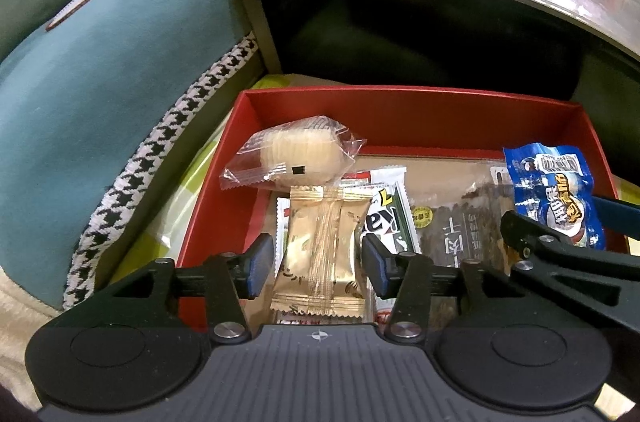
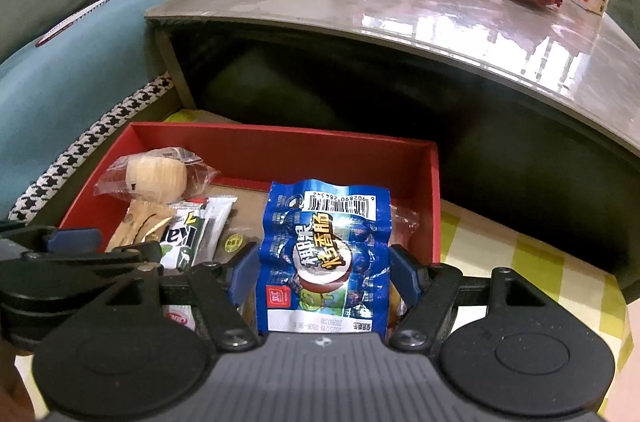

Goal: Organize snacks
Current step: 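Open the left gripper while the right lowers and releases the blue sausage packet in the box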

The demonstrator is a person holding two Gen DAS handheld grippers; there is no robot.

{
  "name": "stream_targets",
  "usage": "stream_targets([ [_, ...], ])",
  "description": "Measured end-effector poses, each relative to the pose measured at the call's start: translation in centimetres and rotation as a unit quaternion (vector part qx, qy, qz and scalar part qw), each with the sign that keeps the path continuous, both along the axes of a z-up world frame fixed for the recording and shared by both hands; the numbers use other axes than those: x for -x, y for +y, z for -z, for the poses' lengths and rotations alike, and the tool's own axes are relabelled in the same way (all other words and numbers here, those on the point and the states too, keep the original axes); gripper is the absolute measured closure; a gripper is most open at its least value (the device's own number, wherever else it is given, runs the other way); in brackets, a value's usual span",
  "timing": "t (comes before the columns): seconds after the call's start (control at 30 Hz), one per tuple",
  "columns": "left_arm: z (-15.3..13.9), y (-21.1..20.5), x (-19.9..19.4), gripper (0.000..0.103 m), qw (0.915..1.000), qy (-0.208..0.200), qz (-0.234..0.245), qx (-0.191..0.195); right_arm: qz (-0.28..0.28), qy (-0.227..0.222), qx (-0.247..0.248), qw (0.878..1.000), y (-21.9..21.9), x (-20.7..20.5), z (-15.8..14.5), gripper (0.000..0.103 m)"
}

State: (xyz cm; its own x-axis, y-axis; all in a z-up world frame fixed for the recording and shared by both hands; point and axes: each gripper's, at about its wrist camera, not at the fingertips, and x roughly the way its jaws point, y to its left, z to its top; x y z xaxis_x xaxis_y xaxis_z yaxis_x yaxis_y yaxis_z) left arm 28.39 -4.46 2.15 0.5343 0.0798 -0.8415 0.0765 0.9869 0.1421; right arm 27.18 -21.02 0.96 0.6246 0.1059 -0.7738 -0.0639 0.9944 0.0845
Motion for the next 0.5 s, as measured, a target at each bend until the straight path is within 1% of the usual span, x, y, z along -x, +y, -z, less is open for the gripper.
stream_targets([
  [0.27,-0.3,0.2,0.4,0.041,1.0,0.005,-0.003,0.003,0.003,0.004,-0.01,1.0,-0.1,0.4,-0.2,0.029],
  [0.5,-1.0,0.5,0.6,0.04,0.9999,0.001,-0.003,0.01,0.012,0.013,-0.049,0.999,-0.6,0.5,-0.5,0.029],
])
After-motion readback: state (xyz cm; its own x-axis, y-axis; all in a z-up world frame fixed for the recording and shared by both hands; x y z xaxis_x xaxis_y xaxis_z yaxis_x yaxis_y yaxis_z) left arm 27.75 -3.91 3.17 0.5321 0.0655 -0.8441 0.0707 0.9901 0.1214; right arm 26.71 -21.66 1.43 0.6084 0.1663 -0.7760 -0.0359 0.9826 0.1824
